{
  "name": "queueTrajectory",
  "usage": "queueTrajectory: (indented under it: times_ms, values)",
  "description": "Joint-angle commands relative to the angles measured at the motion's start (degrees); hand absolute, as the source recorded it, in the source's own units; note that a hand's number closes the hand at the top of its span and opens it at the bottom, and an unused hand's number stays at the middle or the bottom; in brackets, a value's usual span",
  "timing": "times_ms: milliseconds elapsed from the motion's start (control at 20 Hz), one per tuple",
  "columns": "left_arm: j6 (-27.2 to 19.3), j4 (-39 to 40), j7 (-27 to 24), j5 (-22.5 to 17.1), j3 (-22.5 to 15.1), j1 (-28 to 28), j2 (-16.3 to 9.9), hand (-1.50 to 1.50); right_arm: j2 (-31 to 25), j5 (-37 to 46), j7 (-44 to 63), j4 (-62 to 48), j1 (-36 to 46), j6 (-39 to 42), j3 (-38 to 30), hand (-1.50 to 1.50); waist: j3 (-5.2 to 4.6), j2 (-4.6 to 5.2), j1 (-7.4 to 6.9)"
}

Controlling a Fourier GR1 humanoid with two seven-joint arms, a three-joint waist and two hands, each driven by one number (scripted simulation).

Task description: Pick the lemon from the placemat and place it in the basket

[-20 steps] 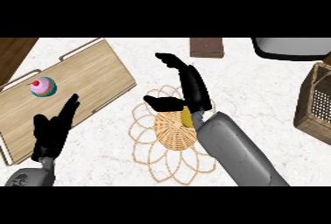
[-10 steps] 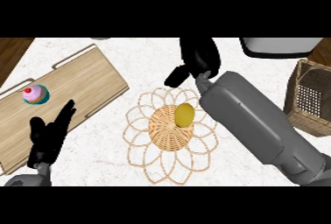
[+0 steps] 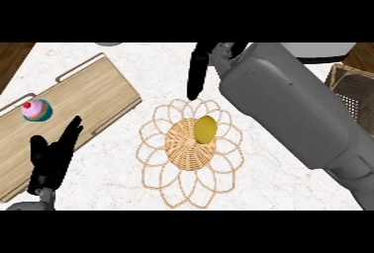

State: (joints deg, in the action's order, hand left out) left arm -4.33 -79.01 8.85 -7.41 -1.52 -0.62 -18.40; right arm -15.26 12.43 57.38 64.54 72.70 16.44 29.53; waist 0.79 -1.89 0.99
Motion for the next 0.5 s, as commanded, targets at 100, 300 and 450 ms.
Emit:
queueTrajectory:
  times_ms: [100, 300, 450]
  values:
    - [-0.1, 2.0, 3.5, 0.0, -3.3, 6.7, 3.7, 0.00, -1.3, -8.9, 11.5, 0.2, 5.5, 14.1, -2.5, -1.50, -0.90, 0.61, 0.13]
    - [-1.4, 2.3, 4.5, 0.5, -3.0, 6.2, 4.5, 0.00, -2.3, -12.0, 12.5, 0.6, 5.7, 14.6, -2.4, -1.50, -0.87, 0.89, 0.44]
    - [0.8, 2.2, 5.0, -0.9, -2.3, 6.3, 3.6, 0.00, -3.1, -11.5, 10.5, 2.8, 1.7, 11.6, -0.6, -1.50, -0.84, 1.21, 0.66]
